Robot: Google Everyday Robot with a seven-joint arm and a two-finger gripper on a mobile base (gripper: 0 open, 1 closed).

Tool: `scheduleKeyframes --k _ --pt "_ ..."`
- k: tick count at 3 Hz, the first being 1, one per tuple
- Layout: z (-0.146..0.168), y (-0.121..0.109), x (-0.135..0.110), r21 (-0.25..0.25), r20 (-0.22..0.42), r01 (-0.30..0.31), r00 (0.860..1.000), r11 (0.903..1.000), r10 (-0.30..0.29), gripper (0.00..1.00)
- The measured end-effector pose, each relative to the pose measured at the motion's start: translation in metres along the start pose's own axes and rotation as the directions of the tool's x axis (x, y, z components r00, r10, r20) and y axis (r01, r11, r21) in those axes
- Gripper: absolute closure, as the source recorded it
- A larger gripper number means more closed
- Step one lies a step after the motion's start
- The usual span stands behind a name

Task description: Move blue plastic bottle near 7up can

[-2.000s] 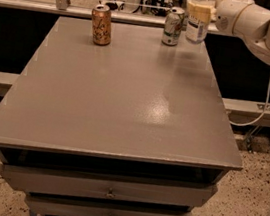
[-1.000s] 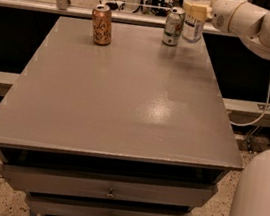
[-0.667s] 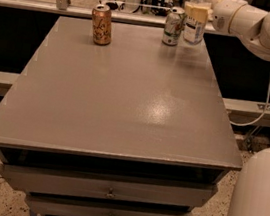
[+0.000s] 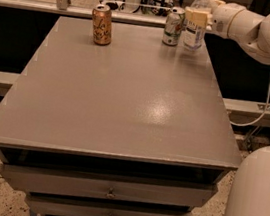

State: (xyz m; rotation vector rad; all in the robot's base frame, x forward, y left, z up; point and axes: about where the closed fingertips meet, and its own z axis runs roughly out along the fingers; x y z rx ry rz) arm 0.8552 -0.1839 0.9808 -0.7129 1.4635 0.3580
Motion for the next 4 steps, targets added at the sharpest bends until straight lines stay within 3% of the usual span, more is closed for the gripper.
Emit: scheduleKeyframes --k 3,4 --pt "0.001 0.001 0.016 0.0 -0.027 -0.034 0.999 0.9994 0.034 0.06" --pt "-0.002 -0.001 0.018 0.005 -0.035 -0.037 0.999 0.9993 0.037 0.0"
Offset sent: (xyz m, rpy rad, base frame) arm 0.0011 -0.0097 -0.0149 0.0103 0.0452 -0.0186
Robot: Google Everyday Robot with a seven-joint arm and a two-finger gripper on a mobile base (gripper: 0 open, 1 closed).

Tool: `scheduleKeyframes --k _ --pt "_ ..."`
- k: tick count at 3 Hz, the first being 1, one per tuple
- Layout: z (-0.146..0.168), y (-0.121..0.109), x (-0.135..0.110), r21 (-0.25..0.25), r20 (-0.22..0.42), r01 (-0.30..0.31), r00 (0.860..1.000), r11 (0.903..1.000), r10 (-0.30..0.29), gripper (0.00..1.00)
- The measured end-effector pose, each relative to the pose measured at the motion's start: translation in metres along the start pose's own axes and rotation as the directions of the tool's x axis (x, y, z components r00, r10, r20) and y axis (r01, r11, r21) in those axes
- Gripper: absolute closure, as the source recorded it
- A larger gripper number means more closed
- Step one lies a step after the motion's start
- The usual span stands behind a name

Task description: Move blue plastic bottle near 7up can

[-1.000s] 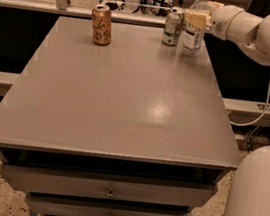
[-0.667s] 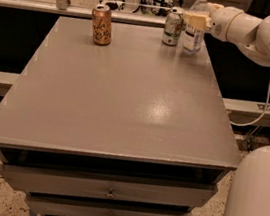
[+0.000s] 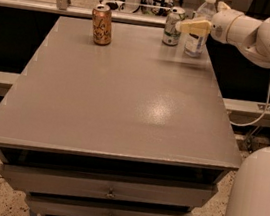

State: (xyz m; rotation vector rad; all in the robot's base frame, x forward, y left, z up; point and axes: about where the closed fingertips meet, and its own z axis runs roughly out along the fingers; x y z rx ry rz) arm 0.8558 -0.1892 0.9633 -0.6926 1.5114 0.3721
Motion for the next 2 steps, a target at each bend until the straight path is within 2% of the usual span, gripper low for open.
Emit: scheduleKeyframes --k 2 --pt "-0.0081 -0.0052 -0.0016 0.012 -0.003 0.005 1.0 0.9999 -0.005 0.0"
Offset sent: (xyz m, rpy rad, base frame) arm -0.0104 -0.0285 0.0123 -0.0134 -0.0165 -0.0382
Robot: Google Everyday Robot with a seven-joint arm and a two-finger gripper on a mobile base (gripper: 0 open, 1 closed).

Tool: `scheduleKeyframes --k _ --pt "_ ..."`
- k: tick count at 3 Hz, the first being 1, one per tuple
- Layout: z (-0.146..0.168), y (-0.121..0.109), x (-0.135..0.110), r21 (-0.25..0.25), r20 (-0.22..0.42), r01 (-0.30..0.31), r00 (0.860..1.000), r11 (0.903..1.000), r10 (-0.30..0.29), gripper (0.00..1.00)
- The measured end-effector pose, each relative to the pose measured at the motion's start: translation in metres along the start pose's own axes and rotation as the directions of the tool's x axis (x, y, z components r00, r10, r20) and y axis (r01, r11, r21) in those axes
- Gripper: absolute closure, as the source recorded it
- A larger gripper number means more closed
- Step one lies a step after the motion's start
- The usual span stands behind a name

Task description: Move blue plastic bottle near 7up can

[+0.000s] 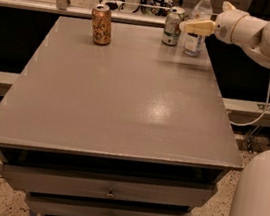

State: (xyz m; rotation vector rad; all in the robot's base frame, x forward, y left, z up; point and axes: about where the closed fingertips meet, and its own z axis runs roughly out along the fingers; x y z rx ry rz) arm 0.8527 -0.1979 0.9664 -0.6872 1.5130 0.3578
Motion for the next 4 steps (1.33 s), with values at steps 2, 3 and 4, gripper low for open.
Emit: scheduleKeyframes --k 2,3,4 --pt "-0.071 -0.033 -0.032 -0.008 0.044 0.05 0.998 0.9987 -0.05 0.0" --pt "-0.107 -0.04 -0.041 -0.034 0.052 0.05 0.998 0.9982 -0.048 0.0" --pt "-0.147 -0.038 -0.048 -0.083 0.072 -0.017 0.997 0.9964 0.023 0.0"
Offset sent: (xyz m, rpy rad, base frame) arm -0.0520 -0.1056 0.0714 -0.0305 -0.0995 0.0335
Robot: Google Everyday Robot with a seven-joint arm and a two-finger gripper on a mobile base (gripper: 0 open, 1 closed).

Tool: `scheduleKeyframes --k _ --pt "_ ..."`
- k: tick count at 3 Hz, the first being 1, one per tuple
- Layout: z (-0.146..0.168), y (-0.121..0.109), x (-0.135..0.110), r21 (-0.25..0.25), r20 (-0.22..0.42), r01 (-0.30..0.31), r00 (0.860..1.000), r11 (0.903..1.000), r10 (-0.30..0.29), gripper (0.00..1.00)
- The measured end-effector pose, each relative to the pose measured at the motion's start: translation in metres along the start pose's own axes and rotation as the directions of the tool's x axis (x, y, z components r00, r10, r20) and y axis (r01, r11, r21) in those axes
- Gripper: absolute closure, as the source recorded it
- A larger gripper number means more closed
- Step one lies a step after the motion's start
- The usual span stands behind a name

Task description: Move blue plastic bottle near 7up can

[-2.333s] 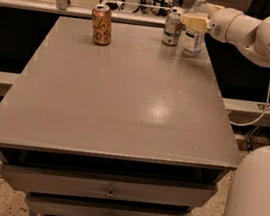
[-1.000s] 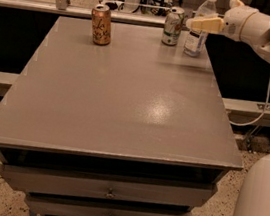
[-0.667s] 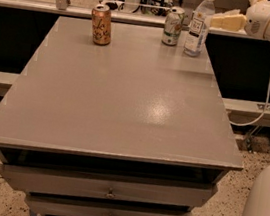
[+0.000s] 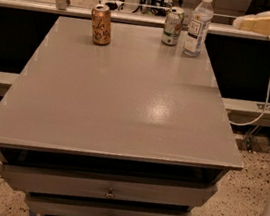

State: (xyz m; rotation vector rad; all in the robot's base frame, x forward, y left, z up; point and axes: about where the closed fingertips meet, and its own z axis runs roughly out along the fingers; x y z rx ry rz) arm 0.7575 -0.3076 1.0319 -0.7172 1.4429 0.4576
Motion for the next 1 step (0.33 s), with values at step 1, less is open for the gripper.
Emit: scheduleKeyframes --k 1 --pt "-0.0051 0.004 -0.001 -0.02 0.003 -0.018 1.0 0.9996 0.018 0.0"
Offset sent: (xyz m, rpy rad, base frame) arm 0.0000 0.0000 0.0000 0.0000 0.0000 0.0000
